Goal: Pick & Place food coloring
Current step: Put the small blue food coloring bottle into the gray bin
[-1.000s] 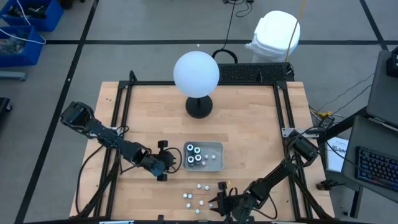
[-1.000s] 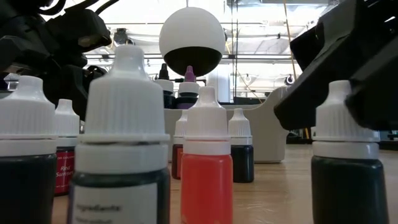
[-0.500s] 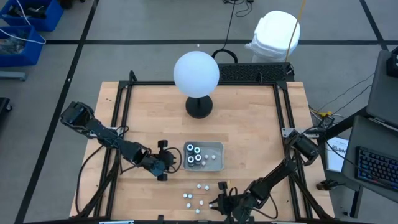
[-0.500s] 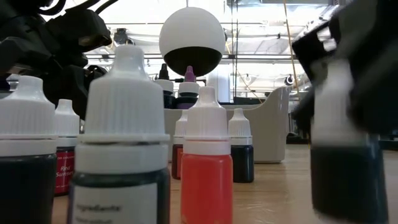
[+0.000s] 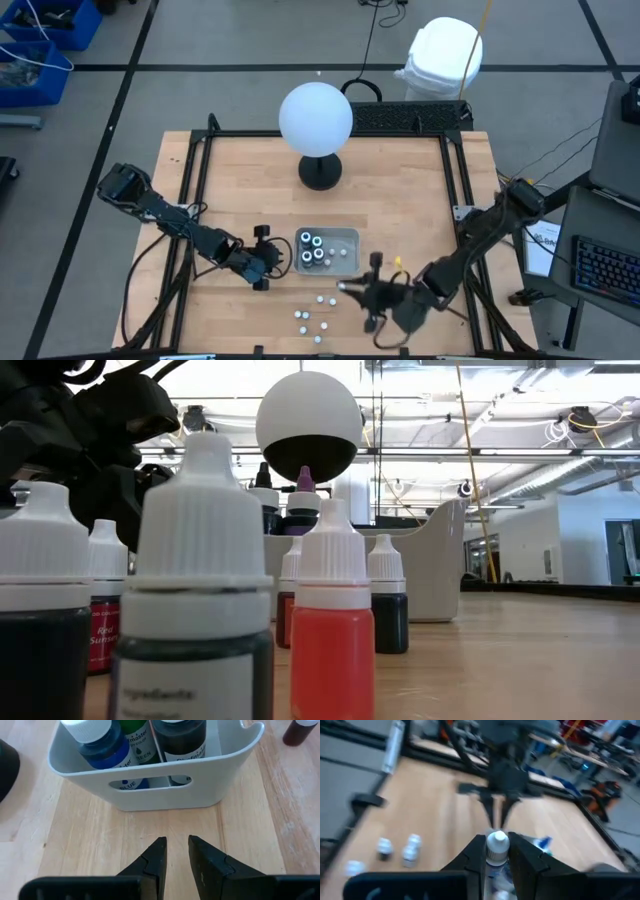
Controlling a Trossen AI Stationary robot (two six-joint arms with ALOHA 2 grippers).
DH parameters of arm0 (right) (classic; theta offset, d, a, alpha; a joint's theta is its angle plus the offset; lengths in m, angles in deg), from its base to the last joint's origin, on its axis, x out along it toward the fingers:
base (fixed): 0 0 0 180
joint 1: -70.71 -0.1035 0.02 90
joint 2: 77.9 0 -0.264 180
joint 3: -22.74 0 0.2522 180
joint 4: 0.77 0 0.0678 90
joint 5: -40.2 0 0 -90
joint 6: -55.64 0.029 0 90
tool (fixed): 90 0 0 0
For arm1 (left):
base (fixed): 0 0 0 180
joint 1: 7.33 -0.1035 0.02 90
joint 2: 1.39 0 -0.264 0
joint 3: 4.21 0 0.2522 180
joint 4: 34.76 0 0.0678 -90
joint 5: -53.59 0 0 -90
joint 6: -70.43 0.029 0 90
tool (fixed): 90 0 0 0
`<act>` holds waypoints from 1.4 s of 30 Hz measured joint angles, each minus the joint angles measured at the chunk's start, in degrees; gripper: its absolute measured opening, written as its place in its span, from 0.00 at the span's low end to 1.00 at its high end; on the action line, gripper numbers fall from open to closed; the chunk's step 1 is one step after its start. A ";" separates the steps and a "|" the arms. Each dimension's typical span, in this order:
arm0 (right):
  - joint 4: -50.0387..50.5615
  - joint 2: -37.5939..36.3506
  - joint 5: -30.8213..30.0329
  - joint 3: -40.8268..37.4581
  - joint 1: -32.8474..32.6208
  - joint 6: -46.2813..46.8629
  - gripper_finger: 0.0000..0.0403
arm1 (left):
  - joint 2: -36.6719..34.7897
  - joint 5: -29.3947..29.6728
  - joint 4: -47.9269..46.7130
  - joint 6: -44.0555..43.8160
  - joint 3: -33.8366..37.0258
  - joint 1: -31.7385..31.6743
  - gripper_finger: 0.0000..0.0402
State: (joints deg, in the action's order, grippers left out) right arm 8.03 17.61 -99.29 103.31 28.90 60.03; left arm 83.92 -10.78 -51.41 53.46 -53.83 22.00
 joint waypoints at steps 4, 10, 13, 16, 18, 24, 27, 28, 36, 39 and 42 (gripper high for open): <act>5.38 0.07 0.72 -0.07 5.17 4.48 0.13 | 0.01 0.07 0.03 0.02 0.00 0.01 0.22; 7.72 1.40 3.29 -1.80 11.59 10.84 0.13 | 0.01 0.07 0.02 0.34 0.00 -0.01 0.22; 7.35 1.41 3.30 -4.42 12.97 12.05 0.13 | 0.01 0.07 0.00 0.35 0.00 -0.01 0.22; 4.91 1.39 5.86 -6.64 14.00 13.90 0.13 | 0.01 0.07 -0.01 0.41 0.00 -0.01 0.22; 1.94 1.33 8.84 -8.66 14.89 14.93 0.13 | 0.01 0.07 0.02 1.03 0.00 -0.05 0.22; -4.87 1.40 9.38 -13.13 17.18 12.70 0.13 | 0.01 1.01 0.14 1.66 0.00 -0.05 0.22; -4.78 1.40 13.95 -13.29 18.92 13.33 0.13 | 0.01 1.33 0.16 1.66 0.00 -0.05 0.22; -4.80 1.40 15.17 -13.29 19.41 13.65 0.13 | 0.01 1.48 0.16 1.66 0.00 -0.05 0.22; -4.95 2.05 15.30 -13.27 20.03 14.43 0.13 | 0.01 1.51 0.84 1.71 0.00 -0.05 0.22; -4.95 3.56 15.36 -13.29 20.05 14.58 0.13 | 0.01 1.53 1.64 1.74 0.00 -0.05 0.22; -4.93 5.21 15.35 -13.29 20.41 14.68 0.13 | 0.01 1.53 2.44 1.85 0.00 -0.05 0.22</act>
State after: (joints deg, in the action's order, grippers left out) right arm 3.10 22.82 -83.94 90.02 49.31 74.70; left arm 83.93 -9.25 -48.96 55.31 -53.83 21.95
